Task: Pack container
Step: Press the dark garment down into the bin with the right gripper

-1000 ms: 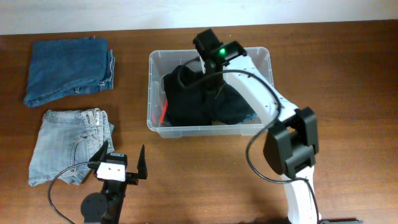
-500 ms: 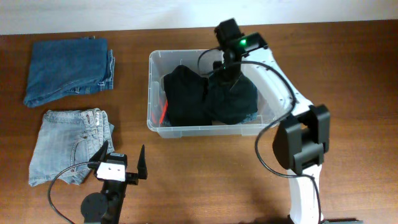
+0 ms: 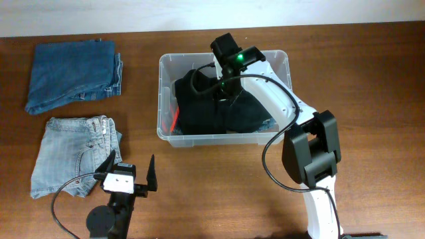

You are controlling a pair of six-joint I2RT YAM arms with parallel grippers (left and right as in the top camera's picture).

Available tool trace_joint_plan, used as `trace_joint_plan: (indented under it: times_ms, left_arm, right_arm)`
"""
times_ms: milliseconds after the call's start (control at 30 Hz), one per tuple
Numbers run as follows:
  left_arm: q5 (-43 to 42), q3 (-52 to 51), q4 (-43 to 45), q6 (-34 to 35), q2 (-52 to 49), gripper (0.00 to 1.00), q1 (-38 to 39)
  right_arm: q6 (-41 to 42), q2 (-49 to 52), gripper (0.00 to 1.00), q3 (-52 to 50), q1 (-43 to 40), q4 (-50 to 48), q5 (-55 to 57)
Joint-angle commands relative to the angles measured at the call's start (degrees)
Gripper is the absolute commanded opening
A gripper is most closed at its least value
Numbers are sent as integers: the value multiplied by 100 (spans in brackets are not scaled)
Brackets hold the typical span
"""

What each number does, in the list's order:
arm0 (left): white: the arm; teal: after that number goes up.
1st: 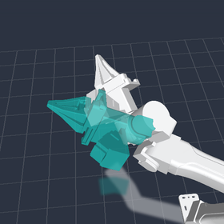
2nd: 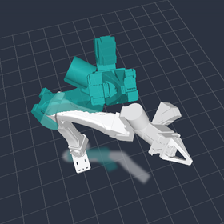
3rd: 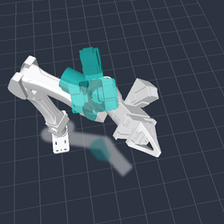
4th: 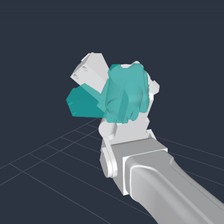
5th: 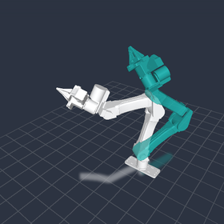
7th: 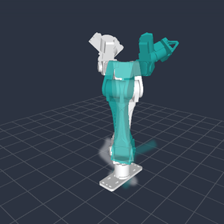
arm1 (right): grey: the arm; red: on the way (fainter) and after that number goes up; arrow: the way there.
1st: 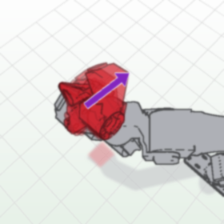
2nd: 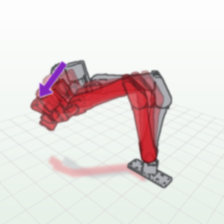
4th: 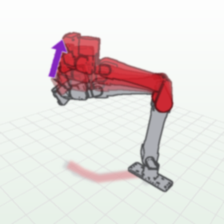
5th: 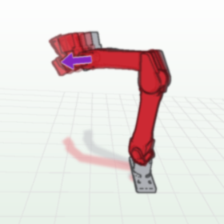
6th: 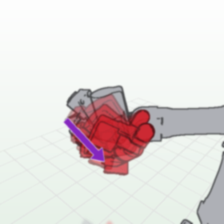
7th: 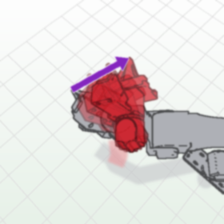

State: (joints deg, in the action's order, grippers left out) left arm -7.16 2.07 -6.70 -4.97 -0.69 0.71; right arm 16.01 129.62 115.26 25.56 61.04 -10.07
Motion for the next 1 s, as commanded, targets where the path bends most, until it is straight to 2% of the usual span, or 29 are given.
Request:
trace_joint_plan:
  times_ms: [0, 167, 400, 467, 700, 967]
  left_arm:
    - [-76, -22, -7, -50, 28, 100, -28]
    - [-76, -22, -7, -50, 28, 99, -28]
    - [-76, -22, -9, -50, 28, 99, -28]
    - [-74, -22, -7, -50, 28, 100, -28]
    - [-76, -22, -7, -50, 28, 99, -28]
    - [-76, -22, -7, -50, 28, 99, -28]
  right_arm:
    - [-50, 116, 10, 98, -57, 264, 291]
    - [-59, -210, 12, 756, -396, 1025, 804]
    - [-76, -85, 15, 748, -688, 1198, 802]
    - [-74, 20, 18, 739, -699, 1217, 846]
    - [-44, 201, 14, 236, -688, 1163, 887]
    - [144, -76, 13, 470, -737, 1311, 1082]
